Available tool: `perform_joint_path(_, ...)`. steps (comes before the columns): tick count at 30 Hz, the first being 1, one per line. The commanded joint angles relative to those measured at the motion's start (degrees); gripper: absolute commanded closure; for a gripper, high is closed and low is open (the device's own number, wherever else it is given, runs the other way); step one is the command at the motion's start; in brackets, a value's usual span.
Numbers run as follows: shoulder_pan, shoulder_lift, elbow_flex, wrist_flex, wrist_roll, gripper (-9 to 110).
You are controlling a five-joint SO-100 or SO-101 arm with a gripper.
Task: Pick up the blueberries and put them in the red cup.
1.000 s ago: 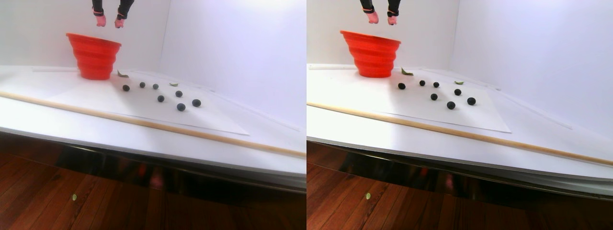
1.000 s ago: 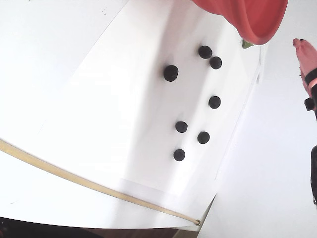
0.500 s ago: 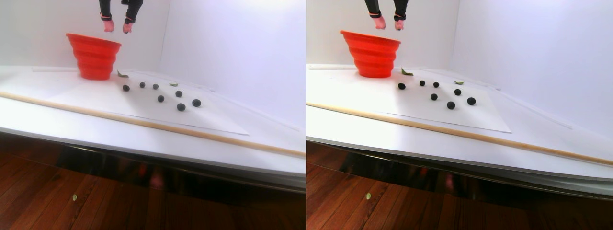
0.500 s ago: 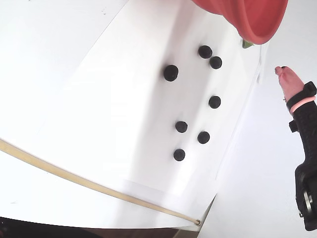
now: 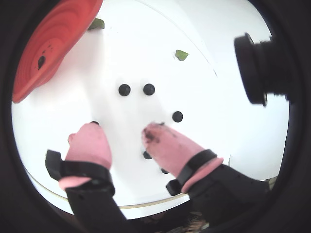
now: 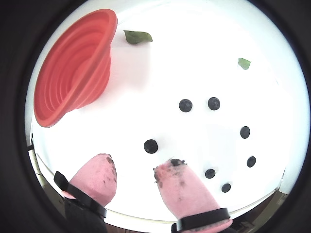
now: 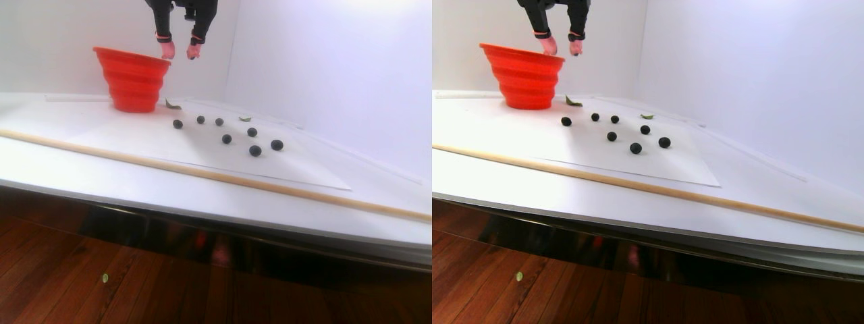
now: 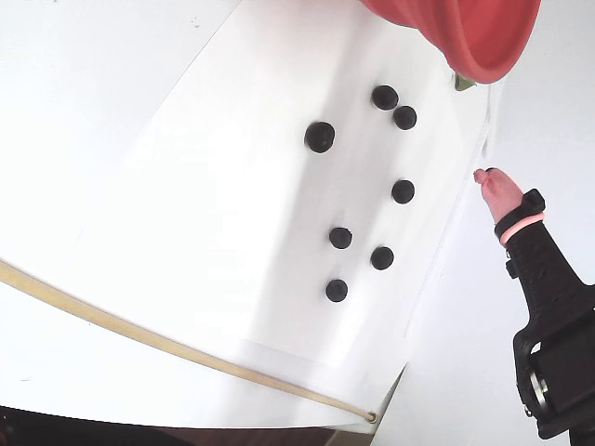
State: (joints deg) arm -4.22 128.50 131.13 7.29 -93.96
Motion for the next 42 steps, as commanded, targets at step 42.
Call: perform_joint_path(42,3.0,-9.5,2.2,-8.3,5.6,86)
